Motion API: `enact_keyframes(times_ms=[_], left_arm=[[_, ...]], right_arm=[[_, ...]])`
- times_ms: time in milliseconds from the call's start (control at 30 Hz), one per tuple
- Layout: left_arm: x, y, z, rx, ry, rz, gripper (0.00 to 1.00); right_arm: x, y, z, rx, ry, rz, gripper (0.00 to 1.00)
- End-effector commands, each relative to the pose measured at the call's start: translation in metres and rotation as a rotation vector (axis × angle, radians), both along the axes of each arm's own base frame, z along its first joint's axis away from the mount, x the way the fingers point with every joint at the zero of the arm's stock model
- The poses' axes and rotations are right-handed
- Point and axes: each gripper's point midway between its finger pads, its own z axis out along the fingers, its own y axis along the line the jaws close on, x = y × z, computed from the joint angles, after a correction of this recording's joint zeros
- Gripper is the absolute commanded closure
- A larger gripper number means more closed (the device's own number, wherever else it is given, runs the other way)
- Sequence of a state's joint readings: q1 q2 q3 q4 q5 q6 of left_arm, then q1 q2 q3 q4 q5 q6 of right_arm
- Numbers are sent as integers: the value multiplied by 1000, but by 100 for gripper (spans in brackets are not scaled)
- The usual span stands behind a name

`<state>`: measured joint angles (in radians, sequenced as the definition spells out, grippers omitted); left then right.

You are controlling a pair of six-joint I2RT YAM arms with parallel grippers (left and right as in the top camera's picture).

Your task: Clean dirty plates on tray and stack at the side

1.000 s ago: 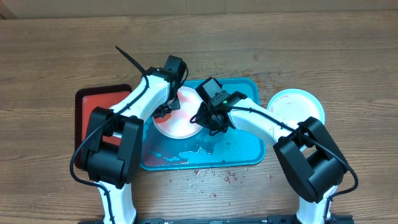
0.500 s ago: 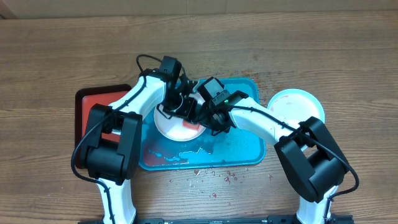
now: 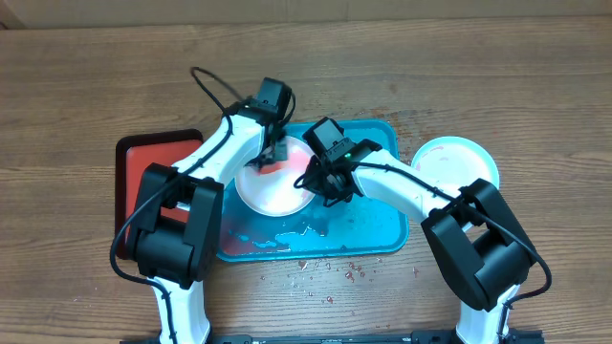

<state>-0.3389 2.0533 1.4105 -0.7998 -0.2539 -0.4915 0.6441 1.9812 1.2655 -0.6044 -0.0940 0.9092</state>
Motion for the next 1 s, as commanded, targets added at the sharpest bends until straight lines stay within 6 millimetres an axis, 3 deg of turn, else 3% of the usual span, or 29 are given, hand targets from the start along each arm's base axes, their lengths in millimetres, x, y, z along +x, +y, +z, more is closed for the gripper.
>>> enact_keyframes(times_ms=[0,133,200,267,367,467,600,833,967], left_arm=[[-26,76,-7,352,18,203,96],[-48,63,-16,269,149,160,96],[-58,40,-26,136,247,51,96],[-71,5,-33,-65,348,-127,96],[-89,-41,-28,-348,432,-343,96],[-89,-48,-16,-397,445,-319,96],[-58,-45,18,-364,318,-286,96],[-14,-43,118,-389,14,-261,96],[-11,-25,158,-340,-94,-212,96]], right_arm=[[-10,-14,-16,-57,40,-8,96],[-10,-14,-16,-57,40,-8,96],[-10,-14,-16,-57,40,-8,96],[-10,-14,-16,-56,41,-8,96],[-11,-12,-16,-51,43,2,96],[-11,-11,-15,-43,43,19,96],[-11,-11,-15,-44,43,19,96],[-9,-9,-15,-40,34,23,95],[-2,-4,-12,-24,-10,66,80]])
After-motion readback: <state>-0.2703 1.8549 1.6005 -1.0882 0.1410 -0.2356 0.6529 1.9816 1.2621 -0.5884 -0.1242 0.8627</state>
